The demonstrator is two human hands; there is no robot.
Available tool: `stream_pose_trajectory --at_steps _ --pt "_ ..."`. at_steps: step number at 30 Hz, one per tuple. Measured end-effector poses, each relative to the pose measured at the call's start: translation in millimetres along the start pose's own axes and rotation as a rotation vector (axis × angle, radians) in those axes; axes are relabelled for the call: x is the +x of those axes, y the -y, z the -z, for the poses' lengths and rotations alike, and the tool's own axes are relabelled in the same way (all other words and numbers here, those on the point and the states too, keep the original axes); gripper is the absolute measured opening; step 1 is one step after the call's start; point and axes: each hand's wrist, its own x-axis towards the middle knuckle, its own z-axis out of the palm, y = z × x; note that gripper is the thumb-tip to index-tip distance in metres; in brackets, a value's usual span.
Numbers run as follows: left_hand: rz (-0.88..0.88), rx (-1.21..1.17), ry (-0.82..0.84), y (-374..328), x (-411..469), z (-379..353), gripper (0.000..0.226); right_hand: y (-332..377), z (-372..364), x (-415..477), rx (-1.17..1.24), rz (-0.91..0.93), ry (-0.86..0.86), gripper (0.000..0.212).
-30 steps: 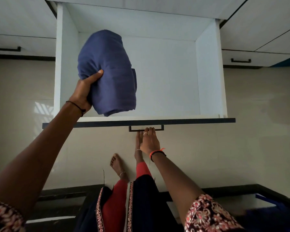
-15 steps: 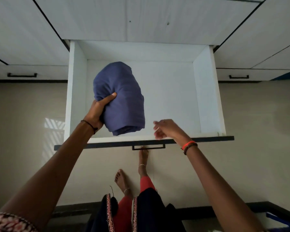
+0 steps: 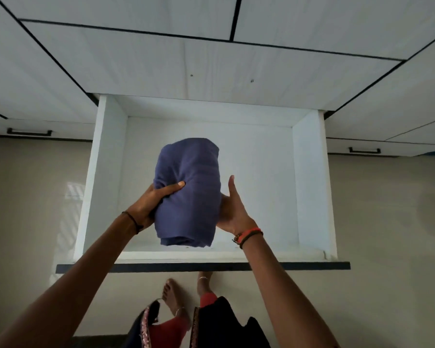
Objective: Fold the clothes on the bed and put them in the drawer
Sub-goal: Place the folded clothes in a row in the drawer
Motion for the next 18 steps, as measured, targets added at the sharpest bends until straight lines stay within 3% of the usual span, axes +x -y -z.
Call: stream_pose_trajectory --at_steps 3,7,9,12,16,18 --pt "0.029 0.023 -0.025 13 13 7 0.093 11 4 10 -0.104 -0.02 0.004 0.08" --pt "0.101 0.1 -0.066 33 29 22 0.089 1 7 38 -0.416 -0.093 0.0 0.058" --pt "0.122 0.097 -0.106 45 40 30 0.08 -9 10 55 -0.452 -0.105 -0.04 0.058" --pt "0.108 0.112 -0.186 57 58 46 0.091 -17 15 82 -0.477 -0.104 -0.079 0.065" --pt "0.085 0.215 -0.17 51 94 81 0.048 -6 -1 130 -0.554 -0.056 -0.128 0.049" --pt "0.034 0.252 -0.188 44 112 96 0.044 3 -11 155 -0.576 -0.033 -0.14 0.051"
